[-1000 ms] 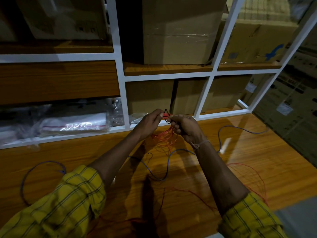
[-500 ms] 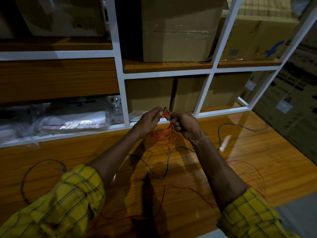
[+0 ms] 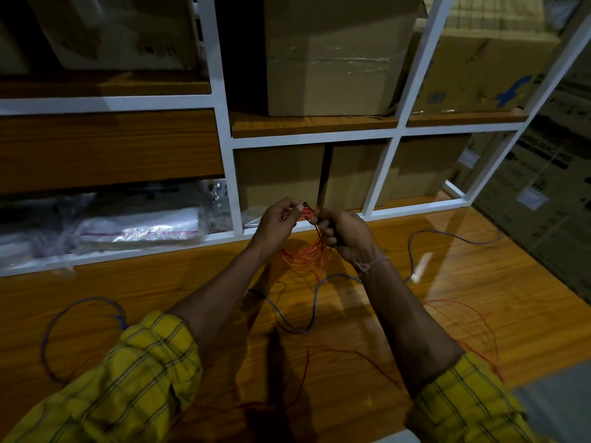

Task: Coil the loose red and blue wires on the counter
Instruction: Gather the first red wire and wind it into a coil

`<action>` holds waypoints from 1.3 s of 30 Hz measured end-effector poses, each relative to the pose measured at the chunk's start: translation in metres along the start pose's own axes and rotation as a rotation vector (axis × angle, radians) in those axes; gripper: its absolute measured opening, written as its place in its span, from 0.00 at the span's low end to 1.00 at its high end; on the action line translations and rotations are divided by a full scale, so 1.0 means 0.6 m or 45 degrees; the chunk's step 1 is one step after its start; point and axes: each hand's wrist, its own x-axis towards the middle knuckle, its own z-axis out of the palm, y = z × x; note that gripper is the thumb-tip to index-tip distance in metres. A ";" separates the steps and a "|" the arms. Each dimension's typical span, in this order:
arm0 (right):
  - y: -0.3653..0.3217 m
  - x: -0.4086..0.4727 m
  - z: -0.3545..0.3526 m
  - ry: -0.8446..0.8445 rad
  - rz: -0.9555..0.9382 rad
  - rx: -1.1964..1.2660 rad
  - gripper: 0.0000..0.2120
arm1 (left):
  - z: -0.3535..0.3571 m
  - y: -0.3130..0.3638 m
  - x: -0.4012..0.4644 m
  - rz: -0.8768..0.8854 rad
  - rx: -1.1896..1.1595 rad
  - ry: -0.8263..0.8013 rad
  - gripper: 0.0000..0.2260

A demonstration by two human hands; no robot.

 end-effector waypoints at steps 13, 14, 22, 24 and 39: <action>-0.017 -0.015 0.003 -0.007 -0.044 0.022 0.10 | 0.013 0.015 0.014 -0.017 -0.079 0.089 0.07; -0.018 -0.015 0.003 -0.004 -0.049 0.020 0.10 | 0.013 0.016 0.015 -0.011 -0.078 0.090 0.07; -0.018 -0.014 0.007 0.028 -0.070 0.015 0.09 | 0.012 0.013 0.019 0.028 -0.031 0.091 0.07; -0.017 -0.013 0.006 0.027 -0.067 0.020 0.10 | 0.012 0.010 0.021 0.036 -0.013 0.091 0.07; -0.013 -0.006 0.010 0.035 -0.070 0.039 0.10 | 0.012 0.003 0.025 0.106 0.041 0.112 0.07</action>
